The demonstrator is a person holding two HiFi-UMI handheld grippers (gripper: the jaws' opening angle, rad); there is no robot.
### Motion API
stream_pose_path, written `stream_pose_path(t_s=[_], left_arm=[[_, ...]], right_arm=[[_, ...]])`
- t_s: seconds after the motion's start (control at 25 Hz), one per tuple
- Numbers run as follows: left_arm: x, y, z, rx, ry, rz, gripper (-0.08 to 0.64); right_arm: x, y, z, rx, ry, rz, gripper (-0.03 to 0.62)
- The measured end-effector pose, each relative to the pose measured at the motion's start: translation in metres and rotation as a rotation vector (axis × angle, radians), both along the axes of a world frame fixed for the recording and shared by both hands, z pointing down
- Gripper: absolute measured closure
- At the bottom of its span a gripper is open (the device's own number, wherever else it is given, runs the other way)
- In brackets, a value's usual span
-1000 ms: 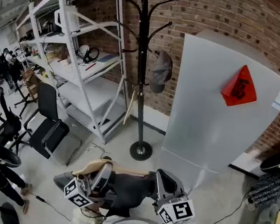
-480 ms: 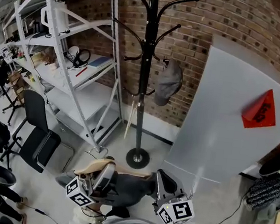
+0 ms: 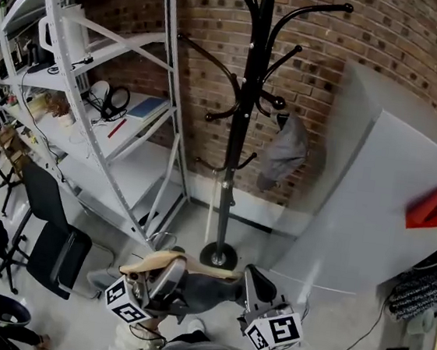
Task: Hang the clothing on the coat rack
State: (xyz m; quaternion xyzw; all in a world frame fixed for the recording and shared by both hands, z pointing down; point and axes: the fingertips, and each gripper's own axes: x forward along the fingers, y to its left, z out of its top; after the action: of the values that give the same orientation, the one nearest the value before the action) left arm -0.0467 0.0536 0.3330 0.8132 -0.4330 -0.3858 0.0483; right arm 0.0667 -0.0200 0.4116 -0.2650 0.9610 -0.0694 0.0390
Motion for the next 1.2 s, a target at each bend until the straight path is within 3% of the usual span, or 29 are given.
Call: stream_pose_path(t_s=[0.6, 1.2], left_arm=[[-0.079, -0.041, 0.008, -0.012, 0.013, 0.097, 0.466], [-0.078, -0.082, 0.012, -0.033, 0.054, 0.125, 0.465]], right_arm=[[-0.078, -0.029, 0.013, -0.027, 0.033, 0.078, 0.569], [-0.079, -0.075, 0.013, -0.020, 0.026, 0.118, 0.569]])
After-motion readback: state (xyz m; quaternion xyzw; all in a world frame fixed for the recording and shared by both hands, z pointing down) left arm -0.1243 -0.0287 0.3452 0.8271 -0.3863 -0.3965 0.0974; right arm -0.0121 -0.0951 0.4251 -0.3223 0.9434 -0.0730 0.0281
